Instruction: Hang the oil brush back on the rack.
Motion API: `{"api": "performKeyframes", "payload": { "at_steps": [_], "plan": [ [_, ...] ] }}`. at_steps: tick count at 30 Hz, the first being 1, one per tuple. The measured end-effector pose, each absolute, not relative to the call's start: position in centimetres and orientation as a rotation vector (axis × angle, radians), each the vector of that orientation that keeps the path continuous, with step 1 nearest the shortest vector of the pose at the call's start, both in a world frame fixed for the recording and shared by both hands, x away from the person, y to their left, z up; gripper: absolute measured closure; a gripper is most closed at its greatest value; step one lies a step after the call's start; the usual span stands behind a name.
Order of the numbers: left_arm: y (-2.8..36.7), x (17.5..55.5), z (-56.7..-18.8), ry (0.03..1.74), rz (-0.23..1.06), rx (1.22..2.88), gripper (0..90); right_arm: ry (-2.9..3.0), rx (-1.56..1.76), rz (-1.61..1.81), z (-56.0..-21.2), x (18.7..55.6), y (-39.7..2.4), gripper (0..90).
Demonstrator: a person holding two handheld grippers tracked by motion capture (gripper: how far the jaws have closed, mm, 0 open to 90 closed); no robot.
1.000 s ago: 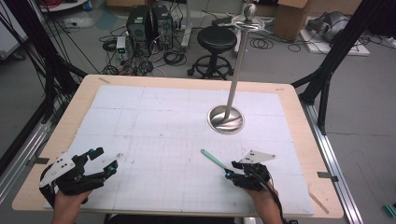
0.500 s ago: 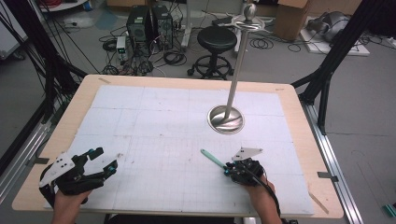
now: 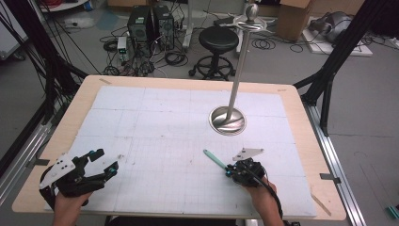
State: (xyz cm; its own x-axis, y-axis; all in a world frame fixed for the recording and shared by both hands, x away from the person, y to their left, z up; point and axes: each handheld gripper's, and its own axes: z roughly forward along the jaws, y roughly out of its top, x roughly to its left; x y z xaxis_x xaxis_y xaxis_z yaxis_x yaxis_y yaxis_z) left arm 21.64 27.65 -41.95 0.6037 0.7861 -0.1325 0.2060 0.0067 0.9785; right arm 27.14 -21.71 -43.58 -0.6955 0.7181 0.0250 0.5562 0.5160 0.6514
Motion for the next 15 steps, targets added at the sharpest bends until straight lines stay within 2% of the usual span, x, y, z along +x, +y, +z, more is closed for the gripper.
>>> {"api": "performKeyframes", "payload": {
  "at_steps": [15],
  "plan": [
    [27.6, 21.6, -41.8, 0.857, 0.552, 1.536, 24.3, 2.447, 1.133, 1.156, -42.9, 26.2, -23.2, 82.4]
  ]
}}
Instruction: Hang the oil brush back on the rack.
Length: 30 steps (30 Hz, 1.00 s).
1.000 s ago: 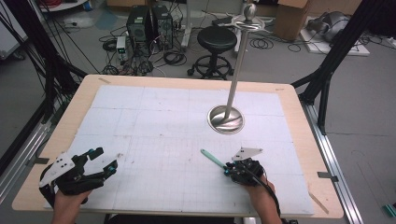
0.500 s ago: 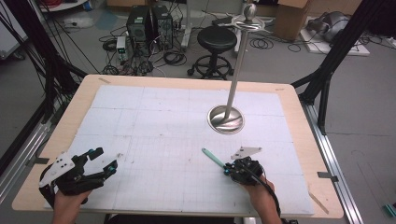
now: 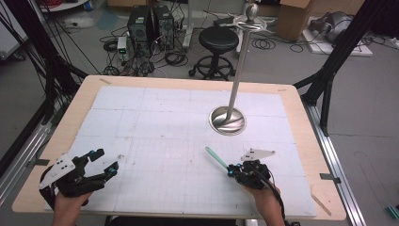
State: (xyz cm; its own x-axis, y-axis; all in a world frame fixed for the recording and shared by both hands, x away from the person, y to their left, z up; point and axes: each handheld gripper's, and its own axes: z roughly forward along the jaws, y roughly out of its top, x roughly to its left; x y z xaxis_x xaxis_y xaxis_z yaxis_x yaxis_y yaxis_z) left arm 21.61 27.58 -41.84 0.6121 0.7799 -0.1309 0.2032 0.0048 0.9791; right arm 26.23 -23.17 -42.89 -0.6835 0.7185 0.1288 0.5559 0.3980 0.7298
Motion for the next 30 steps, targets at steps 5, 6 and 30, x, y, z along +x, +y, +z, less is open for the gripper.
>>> {"api": "performKeyframes", "payload": {
  "at_steps": [5, 6, 30],
  "plan": [
    [27.3, 21.6, -41.7, 0.839, 0.539, 1.554, 26.3, 2.405, 1.114, 1.336, -41.7, 25.3, -23.7, 82.2],
    [27.2, 21.6, -41.6, 0.831, 0.534, 1.555, 26.8, 2.397, 1.107, 1.366, -41.5, 25.1, -23.7, 82.2],
    [19.1, 24.2, -35.6, 0.484, 0.168, 1.569, 30.7, 2.389, 0.775, 1.766, -38.2, 22.9, -20.5, 82.0]
  ]
}}
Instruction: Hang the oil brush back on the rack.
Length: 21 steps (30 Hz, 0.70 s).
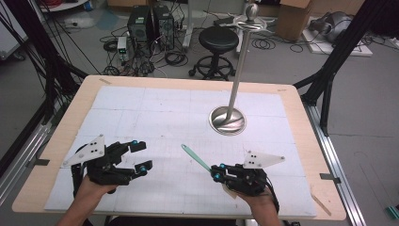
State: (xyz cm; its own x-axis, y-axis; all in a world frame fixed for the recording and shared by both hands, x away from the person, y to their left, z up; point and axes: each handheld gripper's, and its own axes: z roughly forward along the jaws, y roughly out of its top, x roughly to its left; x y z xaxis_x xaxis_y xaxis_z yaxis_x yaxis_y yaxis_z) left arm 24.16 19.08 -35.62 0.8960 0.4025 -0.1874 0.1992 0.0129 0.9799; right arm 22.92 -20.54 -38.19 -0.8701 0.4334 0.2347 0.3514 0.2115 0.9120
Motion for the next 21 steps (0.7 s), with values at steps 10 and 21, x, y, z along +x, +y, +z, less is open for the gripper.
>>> {"api": "performKeyframes", "payload": {
  "at_steps": [10, 21],
  "plan": [
    [17.5, 24.8, -35.5, 0.434, 0.067, 1.600, 29.8, 2.431, 0.646, 1.793, -37.3, 22.6, -19.4, 81.9],
    [16.0, 24.6, -35.3, 0.358, -0.040, 1.579, 34.0, 2.465, 0.480, 1.833, -36.2, 22.0, -17.2, 81.9]
  ]
}}
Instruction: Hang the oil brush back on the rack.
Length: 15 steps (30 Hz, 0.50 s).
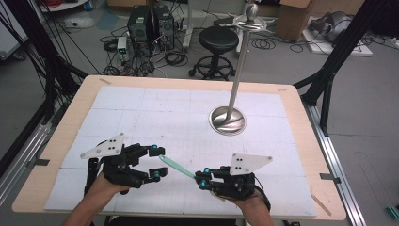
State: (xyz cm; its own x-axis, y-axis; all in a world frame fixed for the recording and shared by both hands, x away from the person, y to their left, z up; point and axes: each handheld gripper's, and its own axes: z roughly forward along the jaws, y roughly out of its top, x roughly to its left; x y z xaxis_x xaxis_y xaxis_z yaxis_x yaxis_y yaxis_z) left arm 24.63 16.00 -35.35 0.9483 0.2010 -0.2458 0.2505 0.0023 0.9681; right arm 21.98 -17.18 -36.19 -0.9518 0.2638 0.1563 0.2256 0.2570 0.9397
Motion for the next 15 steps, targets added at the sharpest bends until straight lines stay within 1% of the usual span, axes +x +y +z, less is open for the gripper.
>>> {"api": "performKeyframes", "payload": {
  "at_steps": [5, 12, 15],
  "plan": [
    [15.77, 24.54, -35.33, 0.323, -0.081, 1.551, 40.8, 2.478, 0.452, 1.842, -36.08, 22.03, -16.81, 81.9],
    [15.45, 24.32, -35.37, 0.262, -0.103, 1.550, 54.7, 2.496, 0.426, 1.867, -36.18, 21.94, -16.68, 81.8],
    [15.34, 24.29, -35.41, 0.254, -0.114, 1.556, 57.1, 2.498, 0.421, 1.868, -36.22, 21.97, -16.70, 81.8]
  ]
}}
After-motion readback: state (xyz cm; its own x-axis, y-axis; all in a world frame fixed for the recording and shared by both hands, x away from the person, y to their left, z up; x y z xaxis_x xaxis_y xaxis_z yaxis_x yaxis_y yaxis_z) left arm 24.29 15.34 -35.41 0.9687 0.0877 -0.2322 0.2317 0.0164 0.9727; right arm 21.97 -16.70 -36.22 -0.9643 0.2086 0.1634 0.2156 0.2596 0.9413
